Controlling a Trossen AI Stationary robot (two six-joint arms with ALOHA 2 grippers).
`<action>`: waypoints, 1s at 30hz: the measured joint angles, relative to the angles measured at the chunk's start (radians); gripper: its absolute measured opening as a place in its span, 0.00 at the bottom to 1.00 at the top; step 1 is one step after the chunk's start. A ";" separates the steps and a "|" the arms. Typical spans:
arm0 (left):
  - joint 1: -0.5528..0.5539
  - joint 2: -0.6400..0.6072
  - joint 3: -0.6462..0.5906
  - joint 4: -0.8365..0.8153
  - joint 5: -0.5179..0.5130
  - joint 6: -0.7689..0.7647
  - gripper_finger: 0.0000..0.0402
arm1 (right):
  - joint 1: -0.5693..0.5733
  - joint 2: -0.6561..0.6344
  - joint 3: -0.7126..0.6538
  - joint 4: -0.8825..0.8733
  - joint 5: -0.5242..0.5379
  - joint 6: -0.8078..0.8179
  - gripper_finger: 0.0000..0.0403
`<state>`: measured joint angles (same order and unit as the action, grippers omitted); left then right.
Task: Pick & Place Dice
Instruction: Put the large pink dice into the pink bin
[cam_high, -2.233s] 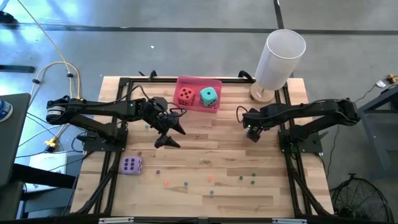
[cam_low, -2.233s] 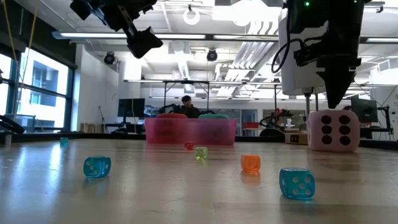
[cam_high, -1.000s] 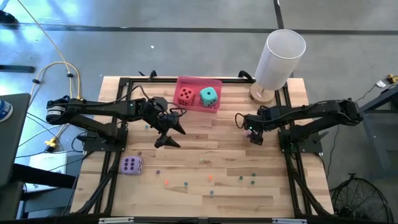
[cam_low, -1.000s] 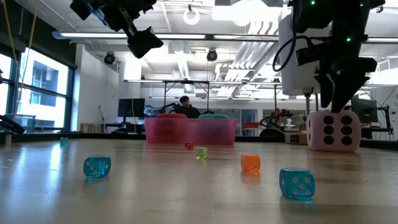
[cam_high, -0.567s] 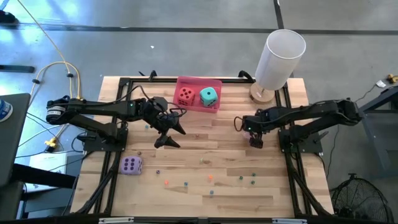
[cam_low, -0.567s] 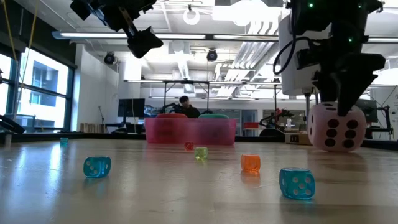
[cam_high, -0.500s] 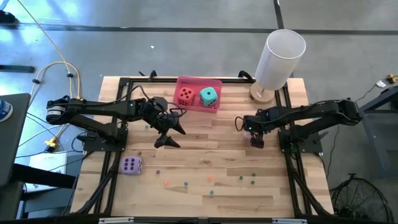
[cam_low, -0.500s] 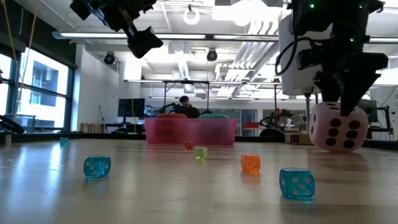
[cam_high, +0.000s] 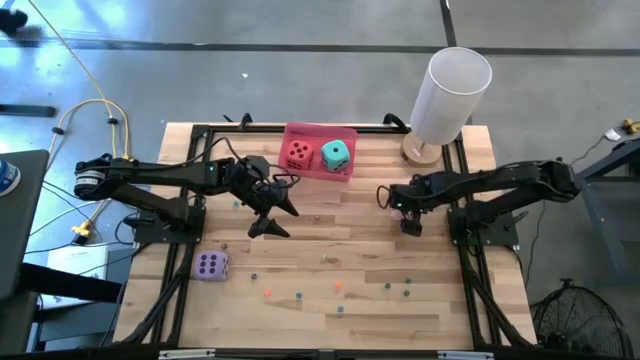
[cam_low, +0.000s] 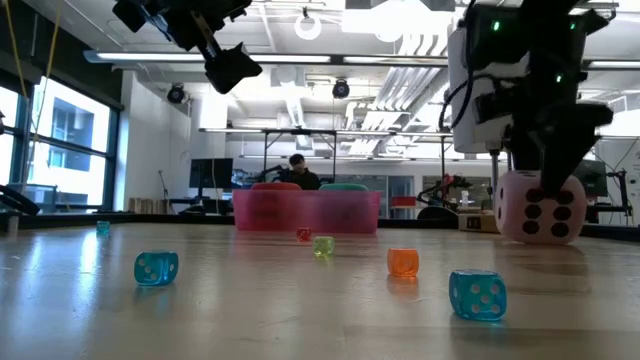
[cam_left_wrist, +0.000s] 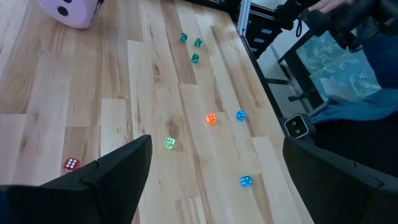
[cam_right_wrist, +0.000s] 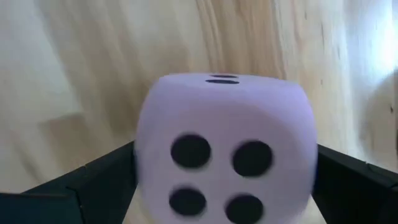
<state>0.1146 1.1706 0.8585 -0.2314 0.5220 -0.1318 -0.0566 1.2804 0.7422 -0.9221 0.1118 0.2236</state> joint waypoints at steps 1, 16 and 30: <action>0.000 0.000 0.000 0.000 0.000 0.000 0.88 | -0.001 0.010 -0.008 0.034 -0.023 0.016 0.99; 0.000 0.000 0.000 0.000 -0.001 0.004 0.88 | -0.113 0.220 -0.097 0.300 -0.168 0.007 0.95; 0.000 0.000 0.000 0.001 -0.002 0.004 0.88 | -0.051 0.104 0.026 0.482 -0.203 -0.044 0.95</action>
<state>0.1146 1.1709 0.8585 -0.2304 0.5197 -0.1280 -0.1077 1.3843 0.7680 -0.4402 -0.0908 0.1795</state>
